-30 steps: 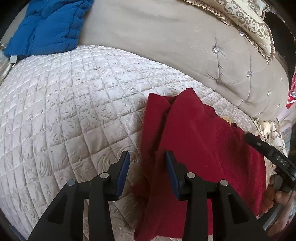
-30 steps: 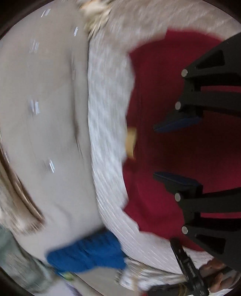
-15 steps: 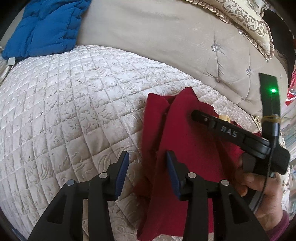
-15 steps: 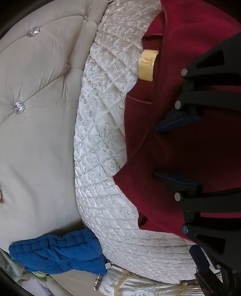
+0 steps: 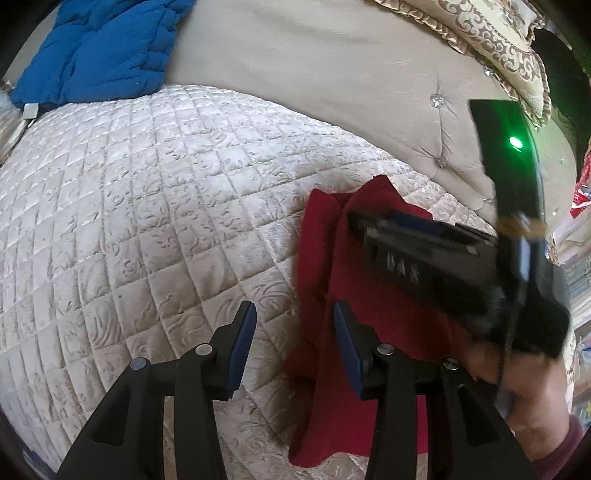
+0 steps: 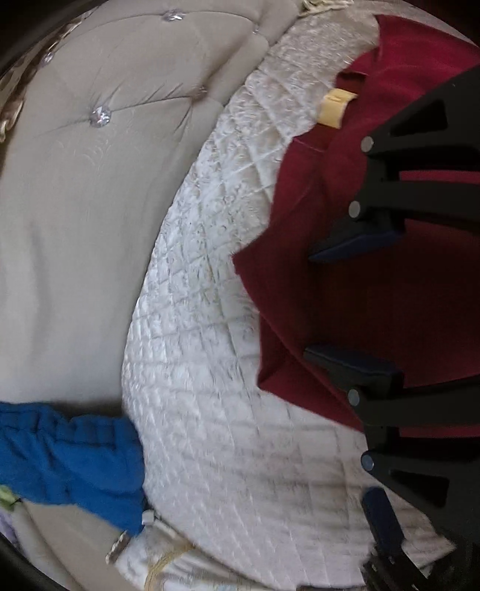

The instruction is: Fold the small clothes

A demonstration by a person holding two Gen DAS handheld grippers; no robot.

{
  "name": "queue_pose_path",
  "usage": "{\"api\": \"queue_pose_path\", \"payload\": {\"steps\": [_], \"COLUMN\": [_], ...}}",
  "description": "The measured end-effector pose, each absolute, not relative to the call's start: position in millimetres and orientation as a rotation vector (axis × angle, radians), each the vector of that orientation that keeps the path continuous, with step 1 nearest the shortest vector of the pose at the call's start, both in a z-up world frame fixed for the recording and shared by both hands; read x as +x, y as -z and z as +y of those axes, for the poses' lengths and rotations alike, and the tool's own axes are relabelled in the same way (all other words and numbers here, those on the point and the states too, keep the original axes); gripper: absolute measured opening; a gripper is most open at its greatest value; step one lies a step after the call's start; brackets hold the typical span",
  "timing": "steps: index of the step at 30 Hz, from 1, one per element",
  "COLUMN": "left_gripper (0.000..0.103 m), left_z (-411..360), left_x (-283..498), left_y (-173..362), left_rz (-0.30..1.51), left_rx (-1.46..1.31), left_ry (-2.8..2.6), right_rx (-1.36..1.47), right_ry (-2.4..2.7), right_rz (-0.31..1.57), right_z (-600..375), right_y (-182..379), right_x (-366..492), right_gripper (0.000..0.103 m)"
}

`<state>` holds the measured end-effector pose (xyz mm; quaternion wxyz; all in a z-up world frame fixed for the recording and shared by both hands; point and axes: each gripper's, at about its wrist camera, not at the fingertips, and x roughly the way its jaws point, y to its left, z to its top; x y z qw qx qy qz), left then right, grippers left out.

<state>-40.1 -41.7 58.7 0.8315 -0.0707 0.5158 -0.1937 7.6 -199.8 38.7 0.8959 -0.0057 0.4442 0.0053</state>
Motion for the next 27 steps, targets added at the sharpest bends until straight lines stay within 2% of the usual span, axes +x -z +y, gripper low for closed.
{"api": "queue_pose_path", "payload": {"steps": [9, 10, 12, 14, 19, 20, 22, 23, 25, 27], "left_gripper": [0.022, 0.022, 0.022, 0.022, 0.022, 0.022, 0.024, 0.024, 0.029, 0.034], "left_z": [-35, -36, -36, -34, -24, -25, -29, -31, -36, -40], "left_x": [-35, -36, -39, -41, -45, -45, -46, -47, -48, -50], "left_y": [-56, -56, -57, -56, -53, -53, -54, -54, -55, -56], "left_rz": [1.124, 1.123, 1.123, 1.128, 1.161, 1.165, 1.163, 1.16, 1.15, 1.145], "left_rx": [-0.2, -0.195, -0.18, -0.183, -0.225, -0.228, -0.218, -0.208, -0.184, -0.182], "left_ry": [0.406, 0.406, 0.405, 0.409, 0.433, 0.44, 0.455, 0.458, 0.466, 0.485], "right_rx": [0.243, 0.264, 0.275, 0.231, 0.057, 0.031, -0.028, -0.046, -0.046, 0.015], "right_ry": [-0.047, -0.073, -0.125, -0.149, -0.109, -0.091, -0.052, -0.044, -0.039, -0.08], "right_rz": [0.928, 0.932, 0.956, 0.985, 1.076, 1.078, 1.063, 1.05, 1.027, 1.005], "right_z": [-241, -240, -233, -219, -179, -173, -165, -163, -169, -184], "right_y": [-50, -53, -57, -59, -39, -33, -27, -26, -30, -39], "right_x": [5, 2, 0, 4, 28, 32, 35, 34, 28, 20], "right_gripper": [0.05, 0.053, 0.068, 0.074, 0.082, 0.087, 0.088, 0.086, 0.07, 0.046]}}
